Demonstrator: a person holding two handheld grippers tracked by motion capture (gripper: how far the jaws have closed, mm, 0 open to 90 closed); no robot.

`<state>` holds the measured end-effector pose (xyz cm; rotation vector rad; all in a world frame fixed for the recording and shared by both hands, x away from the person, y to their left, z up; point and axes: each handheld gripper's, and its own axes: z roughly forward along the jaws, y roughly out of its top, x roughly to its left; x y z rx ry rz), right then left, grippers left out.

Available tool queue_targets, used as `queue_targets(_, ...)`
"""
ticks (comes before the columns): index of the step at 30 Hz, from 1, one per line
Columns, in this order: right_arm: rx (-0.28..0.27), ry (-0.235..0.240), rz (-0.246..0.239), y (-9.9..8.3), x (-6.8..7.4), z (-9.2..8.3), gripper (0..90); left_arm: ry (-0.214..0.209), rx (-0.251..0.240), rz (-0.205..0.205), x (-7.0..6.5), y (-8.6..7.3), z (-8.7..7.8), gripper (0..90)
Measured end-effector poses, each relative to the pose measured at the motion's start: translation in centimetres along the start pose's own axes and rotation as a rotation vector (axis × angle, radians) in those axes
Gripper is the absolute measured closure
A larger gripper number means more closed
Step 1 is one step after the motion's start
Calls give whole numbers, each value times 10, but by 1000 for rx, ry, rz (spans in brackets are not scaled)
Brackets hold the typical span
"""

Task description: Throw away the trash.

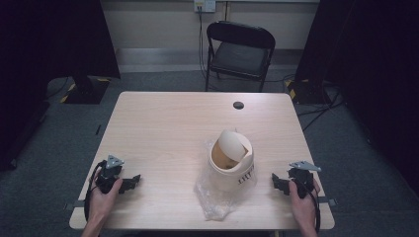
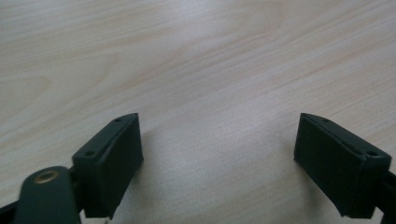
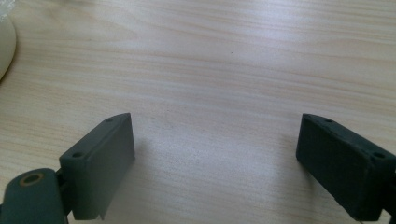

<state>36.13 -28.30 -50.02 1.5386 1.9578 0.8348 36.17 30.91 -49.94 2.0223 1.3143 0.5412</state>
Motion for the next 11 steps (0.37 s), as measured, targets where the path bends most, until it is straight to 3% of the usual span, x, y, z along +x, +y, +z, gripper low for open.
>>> queue_targets(3, 0, 0, 0, 0, 0, 0, 107, 6, -25, 19, 2, -3, 1, 116)
queue_targets(11, 0, 0, 0, 0, 0, 0, 106, 7, -16, 9, 2, -2, 3, 65)
